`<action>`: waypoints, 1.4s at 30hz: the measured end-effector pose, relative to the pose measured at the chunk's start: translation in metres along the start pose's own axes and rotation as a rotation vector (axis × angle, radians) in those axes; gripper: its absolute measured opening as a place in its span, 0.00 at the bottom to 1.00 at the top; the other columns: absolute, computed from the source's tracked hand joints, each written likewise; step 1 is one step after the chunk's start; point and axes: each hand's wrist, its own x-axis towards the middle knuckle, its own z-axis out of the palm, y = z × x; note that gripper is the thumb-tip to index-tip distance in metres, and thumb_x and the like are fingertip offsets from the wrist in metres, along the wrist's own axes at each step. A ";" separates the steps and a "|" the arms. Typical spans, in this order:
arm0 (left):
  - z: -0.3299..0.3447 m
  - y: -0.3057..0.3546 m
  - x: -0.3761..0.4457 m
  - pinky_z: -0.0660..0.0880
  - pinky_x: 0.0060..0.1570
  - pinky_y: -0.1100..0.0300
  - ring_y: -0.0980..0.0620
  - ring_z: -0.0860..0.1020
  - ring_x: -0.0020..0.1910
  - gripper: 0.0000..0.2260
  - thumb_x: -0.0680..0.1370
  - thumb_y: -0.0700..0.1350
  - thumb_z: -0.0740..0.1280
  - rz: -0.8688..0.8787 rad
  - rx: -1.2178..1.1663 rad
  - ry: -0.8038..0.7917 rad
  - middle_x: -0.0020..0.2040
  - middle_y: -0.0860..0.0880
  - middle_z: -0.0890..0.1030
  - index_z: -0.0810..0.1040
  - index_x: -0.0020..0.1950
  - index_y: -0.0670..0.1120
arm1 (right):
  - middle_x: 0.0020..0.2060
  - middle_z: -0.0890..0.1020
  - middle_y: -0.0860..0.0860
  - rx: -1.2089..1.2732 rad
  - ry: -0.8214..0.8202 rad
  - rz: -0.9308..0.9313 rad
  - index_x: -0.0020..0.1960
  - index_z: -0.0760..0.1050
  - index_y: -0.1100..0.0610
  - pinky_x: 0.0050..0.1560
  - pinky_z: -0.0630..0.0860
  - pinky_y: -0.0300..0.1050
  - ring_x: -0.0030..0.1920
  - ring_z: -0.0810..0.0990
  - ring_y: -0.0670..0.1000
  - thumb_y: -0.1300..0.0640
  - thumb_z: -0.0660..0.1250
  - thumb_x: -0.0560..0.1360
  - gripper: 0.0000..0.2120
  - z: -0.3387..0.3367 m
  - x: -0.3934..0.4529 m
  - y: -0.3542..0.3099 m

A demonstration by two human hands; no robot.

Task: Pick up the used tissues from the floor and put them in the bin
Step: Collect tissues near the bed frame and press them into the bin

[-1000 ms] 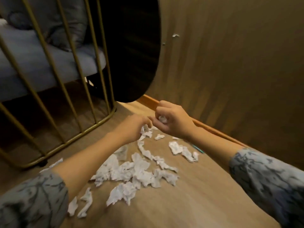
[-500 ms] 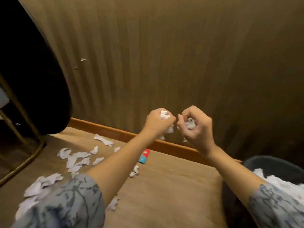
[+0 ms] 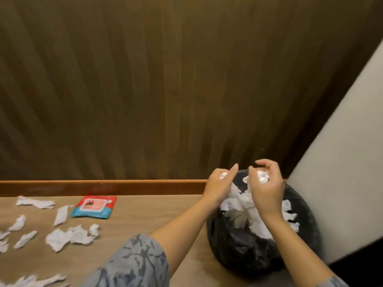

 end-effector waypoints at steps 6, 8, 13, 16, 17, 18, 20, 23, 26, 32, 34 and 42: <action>0.022 -0.031 0.004 0.65 0.69 0.57 0.53 0.71 0.66 0.16 0.82 0.44 0.56 0.170 0.159 -0.108 0.67 0.49 0.74 0.72 0.68 0.45 | 0.46 0.81 0.45 -0.364 -0.219 0.276 0.44 0.77 0.46 0.56 0.75 0.56 0.53 0.77 0.52 0.38 0.67 0.73 0.11 -0.026 -0.007 0.065; 0.018 -0.035 0.003 0.67 0.66 0.62 0.56 0.71 0.64 0.17 0.80 0.39 0.58 0.244 0.248 -0.114 0.66 0.50 0.74 0.72 0.69 0.45 | 0.50 0.81 0.45 -0.492 -0.207 0.253 0.44 0.77 0.43 0.63 0.67 0.62 0.60 0.74 0.53 0.35 0.64 0.72 0.12 -0.028 -0.008 0.072; -0.026 -0.026 0.004 0.76 0.52 0.66 0.61 0.79 0.51 0.09 0.78 0.40 0.64 0.375 0.277 -0.010 0.52 0.53 0.82 0.80 0.56 0.48 | 0.56 0.80 0.47 -0.542 -0.125 0.128 0.49 0.76 0.46 0.72 0.50 0.62 0.66 0.68 0.54 0.48 0.65 0.77 0.04 0.001 -0.007 0.035; -0.076 -0.018 -0.003 0.78 0.50 0.65 0.61 0.80 0.48 0.07 0.79 0.40 0.65 0.388 0.319 0.048 0.47 0.54 0.83 0.81 0.53 0.48 | 0.55 0.80 0.45 -0.561 -0.173 -0.090 0.50 0.77 0.46 0.72 0.45 0.61 0.68 0.68 0.54 0.49 0.67 0.76 0.04 0.039 -0.015 0.004; -0.096 -0.018 -0.008 0.79 0.50 0.64 0.60 0.81 0.47 0.07 0.78 0.40 0.65 0.383 0.332 0.063 0.46 0.53 0.83 0.81 0.53 0.48 | 0.53 0.80 0.44 -0.531 -0.211 -0.155 0.49 0.77 0.46 0.72 0.48 0.61 0.66 0.69 0.53 0.49 0.67 0.76 0.04 0.055 -0.021 -0.007; -0.117 -0.018 -0.015 0.79 0.49 0.63 0.59 0.82 0.46 0.06 0.78 0.40 0.66 0.380 0.356 0.083 0.45 0.52 0.84 0.81 0.53 0.47 | 0.50 0.81 0.44 -0.490 -0.259 -0.209 0.48 0.78 0.47 0.72 0.52 0.61 0.64 0.71 0.52 0.49 0.67 0.76 0.03 0.071 -0.028 -0.017; -0.160 -0.027 -0.032 0.80 0.47 0.61 0.56 0.83 0.44 0.05 0.77 0.41 0.68 0.377 0.443 0.138 0.44 0.51 0.84 0.81 0.52 0.47 | 0.45 0.81 0.42 -0.382 -0.380 -0.276 0.46 0.78 0.47 0.67 0.62 0.58 0.55 0.75 0.48 0.49 0.66 0.77 0.03 0.105 -0.045 -0.034; -0.225 -0.048 -0.076 0.80 0.42 0.61 0.56 0.82 0.40 0.04 0.77 0.42 0.69 0.315 0.570 0.220 0.41 0.52 0.83 0.81 0.50 0.47 | 0.38 0.80 0.40 -0.183 -0.590 -0.307 0.44 0.79 0.48 0.58 0.71 0.51 0.43 0.76 0.42 0.50 0.66 0.78 0.06 0.156 -0.084 -0.057; -0.286 -0.075 -0.138 0.74 0.35 0.69 0.58 0.79 0.35 0.02 0.76 0.44 0.69 0.221 0.671 0.300 0.37 0.54 0.81 0.81 0.47 0.47 | 0.34 0.80 0.41 -0.032 -0.753 -0.381 0.41 0.79 0.50 0.44 0.76 0.51 0.37 0.78 0.44 0.50 0.65 0.78 0.10 0.203 -0.130 -0.083; -0.395 -0.127 -0.262 0.69 0.34 0.65 0.57 0.73 0.32 0.06 0.76 0.46 0.69 0.059 0.805 0.505 0.33 0.53 0.77 0.77 0.40 0.49 | 0.29 0.78 0.47 0.109 -1.053 -0.576 0.34 0.75 0.54 0.33 0.72 0.49 0.31 0.75 0.47 0.50 0.64 0.78 0.15 0.285 -0.222 -0.142; -0.423 -0.147 -0.291 0.68 0.33 0.67 0.58 0.72 0.31 0.06 0.76 0.45 0.69 0.010 0.814 0.557 0.33 0.53 0.77 0.77 0.39 0.48 | 0.29 0.78 0.48 0.059 -1.205 -0.688 0.35 0.76 0.54 0.33 0.72 0.50 0.30 0.75 0.48 0.49 0.64 0.78 0.15 0.310 -0.249 -0.158; -0.502 -0.273 -0.373 0.76 0.40 0.53 0.49 0.79 0.36 0.08 0.75 0.41 0.70 -0.175 0.405 0.923 0.35 0.48 0.81 0.79 0.37 0.51 | 0.40 0.81 0.51 -0.233 -1.686 -0.999 0.47 0.79 0.56 0.38 0.71 0.45 0.38 0.76 0.50 0.52 0.64 0.78 0.09 0.397 -0.358 -0.201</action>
